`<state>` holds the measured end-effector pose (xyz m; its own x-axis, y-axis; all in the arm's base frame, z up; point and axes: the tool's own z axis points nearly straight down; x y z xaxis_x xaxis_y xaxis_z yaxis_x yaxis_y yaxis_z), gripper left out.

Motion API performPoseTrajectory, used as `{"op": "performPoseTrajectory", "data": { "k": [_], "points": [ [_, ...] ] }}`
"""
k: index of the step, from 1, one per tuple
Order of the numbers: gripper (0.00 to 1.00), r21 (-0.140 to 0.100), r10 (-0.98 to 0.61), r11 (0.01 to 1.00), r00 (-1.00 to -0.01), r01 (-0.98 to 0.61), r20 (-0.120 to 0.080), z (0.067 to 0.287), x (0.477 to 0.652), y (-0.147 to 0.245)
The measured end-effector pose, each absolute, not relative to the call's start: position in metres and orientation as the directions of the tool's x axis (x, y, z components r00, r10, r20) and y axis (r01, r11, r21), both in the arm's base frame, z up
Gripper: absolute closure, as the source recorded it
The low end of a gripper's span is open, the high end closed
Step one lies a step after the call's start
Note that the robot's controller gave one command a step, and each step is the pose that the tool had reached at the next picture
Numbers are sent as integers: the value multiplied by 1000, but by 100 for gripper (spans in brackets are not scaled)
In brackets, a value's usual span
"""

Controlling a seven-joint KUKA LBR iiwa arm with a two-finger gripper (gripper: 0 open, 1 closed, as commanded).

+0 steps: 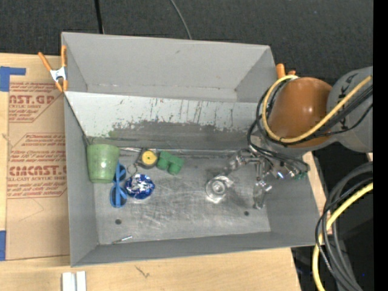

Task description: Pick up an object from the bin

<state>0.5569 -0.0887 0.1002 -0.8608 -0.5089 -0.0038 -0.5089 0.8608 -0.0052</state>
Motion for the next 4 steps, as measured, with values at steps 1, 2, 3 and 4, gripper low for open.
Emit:
{"op": "performPoseTrajectory", "data": {
  "k": [1,2,3,4],
  "points": [
    [0,-10,-766,643,-643,-766,-8,74,573,-56],
    [0,-4,-764,645,-645,-764,-4,75,575,-56],
    [100,-5,-765,644,-644,-765,-9,76,576,-54],
    [100,-3,-764,645,-645,-764,-4,108,577,-52]
  ]
}}
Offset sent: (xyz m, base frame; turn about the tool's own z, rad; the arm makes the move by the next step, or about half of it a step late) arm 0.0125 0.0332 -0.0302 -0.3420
